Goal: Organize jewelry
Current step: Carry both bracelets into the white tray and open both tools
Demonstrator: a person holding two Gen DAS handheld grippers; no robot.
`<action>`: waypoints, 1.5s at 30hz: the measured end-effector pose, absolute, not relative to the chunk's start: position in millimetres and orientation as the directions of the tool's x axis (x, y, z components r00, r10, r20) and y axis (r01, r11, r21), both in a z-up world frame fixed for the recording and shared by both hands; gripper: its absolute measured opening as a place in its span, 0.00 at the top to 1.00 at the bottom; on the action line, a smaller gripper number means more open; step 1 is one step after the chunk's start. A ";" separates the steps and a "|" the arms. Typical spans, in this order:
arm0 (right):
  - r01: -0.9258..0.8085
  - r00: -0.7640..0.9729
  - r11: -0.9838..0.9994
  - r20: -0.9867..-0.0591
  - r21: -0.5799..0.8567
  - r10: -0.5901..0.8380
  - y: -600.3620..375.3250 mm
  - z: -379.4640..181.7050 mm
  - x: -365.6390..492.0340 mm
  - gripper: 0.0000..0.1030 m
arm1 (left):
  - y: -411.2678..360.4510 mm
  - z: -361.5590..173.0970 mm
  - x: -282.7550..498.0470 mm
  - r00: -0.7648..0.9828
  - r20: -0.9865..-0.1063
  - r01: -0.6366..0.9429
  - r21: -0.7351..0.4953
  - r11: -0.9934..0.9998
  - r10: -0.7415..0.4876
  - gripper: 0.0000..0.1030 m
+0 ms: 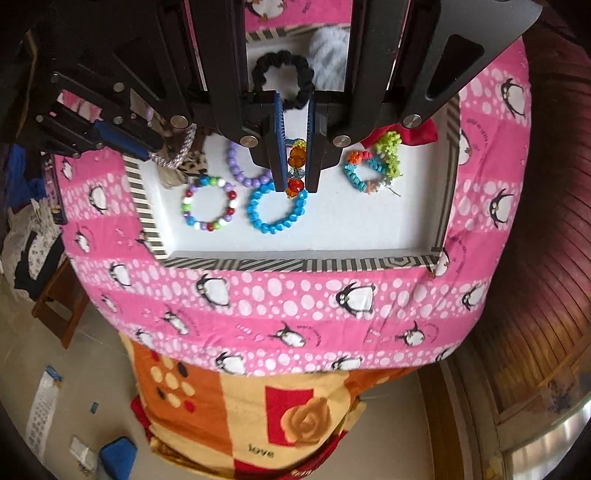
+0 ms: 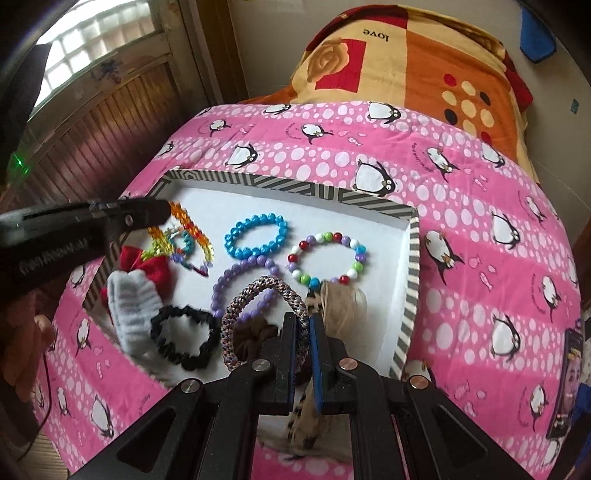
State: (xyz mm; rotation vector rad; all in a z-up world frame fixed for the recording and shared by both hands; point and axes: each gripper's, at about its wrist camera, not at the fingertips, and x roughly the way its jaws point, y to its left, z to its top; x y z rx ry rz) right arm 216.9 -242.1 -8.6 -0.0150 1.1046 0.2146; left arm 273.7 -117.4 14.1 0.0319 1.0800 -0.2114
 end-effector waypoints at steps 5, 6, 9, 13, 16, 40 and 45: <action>-0.196 0.410 0.975 -0.895 0.102 0.176 -239.2 -20.6 237.2 0.94 | -109.7 -5.7 286.0 0.430 -0.895 0.153 -0.057 0.987 -0.118 0.92; -0.201 0.405 0.974 -0.897 0.102 0.177 -238.2 -23.4 241.0 0.94 | -106.8 -9.1 287.9 0.427 -0.898 0.145 -0.051 0.988 -0.109 0.92; -0.209 0.388 0.972 -0.904 0.106 0.181 -236.3 -33.8 252.3 0.94 | -97.2 -18.8 293.0 0.417 -0.905 0.112 -0.038 0.993 -0.081 0.92; -0.208 0.366 0.972 -0.913 0.110 0.182 -233.4 -49.6 267.6 0.94 | -86.9 -32.9 298.4 0.401 -0.915 0.079 -0.017 0.997 -0.047 0.92; -0.204 0.351 0.972 -0.918 0.114 0.182 -232.7 -59.6 275.3 0.94 | -83.8 -39.5 299.3 0.396 -0.918 0.066 -0.006 0.998 -0.032 0.92; -0.158 0.410 0.973 -0.885 0.169 0.221 -238.3 -35.9 252.4 0.67 | -77.9 -39.0 283.6 0.426 -0.905 0.026 0.008 1.000 -0.004 0.50; -0.138 0.438 0.975 -0.872 0.174 0.218 -238.3 -24.7 227.6 0.60 | -71.2 -31.7 265.9 0.422 -0.906 0.013 -0.014 1.000 -0.018 0.49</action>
